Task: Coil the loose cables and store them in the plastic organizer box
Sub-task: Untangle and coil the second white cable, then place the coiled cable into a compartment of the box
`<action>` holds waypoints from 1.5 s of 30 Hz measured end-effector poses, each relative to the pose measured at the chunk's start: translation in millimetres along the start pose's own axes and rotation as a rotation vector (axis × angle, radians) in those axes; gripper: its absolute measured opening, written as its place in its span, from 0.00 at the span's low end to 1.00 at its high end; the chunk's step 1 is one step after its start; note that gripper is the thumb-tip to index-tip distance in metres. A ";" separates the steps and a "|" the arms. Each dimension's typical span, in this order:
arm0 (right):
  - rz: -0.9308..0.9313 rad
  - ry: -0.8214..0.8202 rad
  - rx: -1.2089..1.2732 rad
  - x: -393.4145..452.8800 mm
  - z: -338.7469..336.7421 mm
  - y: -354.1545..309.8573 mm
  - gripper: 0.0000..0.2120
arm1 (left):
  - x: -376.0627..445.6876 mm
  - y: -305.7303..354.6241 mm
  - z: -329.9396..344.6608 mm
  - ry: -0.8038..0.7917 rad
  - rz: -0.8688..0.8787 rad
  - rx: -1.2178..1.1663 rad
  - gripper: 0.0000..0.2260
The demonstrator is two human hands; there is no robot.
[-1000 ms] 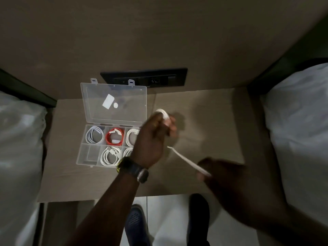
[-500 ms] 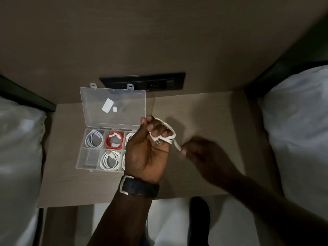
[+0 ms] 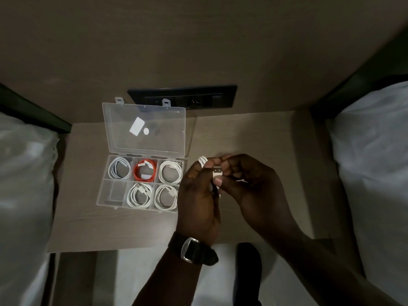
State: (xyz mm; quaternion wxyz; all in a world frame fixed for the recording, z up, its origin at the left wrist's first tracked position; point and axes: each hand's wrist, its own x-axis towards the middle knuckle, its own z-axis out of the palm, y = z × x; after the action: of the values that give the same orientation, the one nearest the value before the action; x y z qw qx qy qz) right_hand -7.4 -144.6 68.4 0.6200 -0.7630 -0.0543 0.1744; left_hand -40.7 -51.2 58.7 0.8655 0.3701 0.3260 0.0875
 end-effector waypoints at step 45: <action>0.108 -0.198 0.136 20.1 202.4 8.1 0.13 | -8.8 119.2 -180.8 -0.027 0.335 0.929 0.12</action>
State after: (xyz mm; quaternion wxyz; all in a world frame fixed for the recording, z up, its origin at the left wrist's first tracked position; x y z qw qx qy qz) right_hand -57.2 47.2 22.1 0.6518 -0.7000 -0.0623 0.2852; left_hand -150.5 135.6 53.4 0.5873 0.7651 0.2556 0.0660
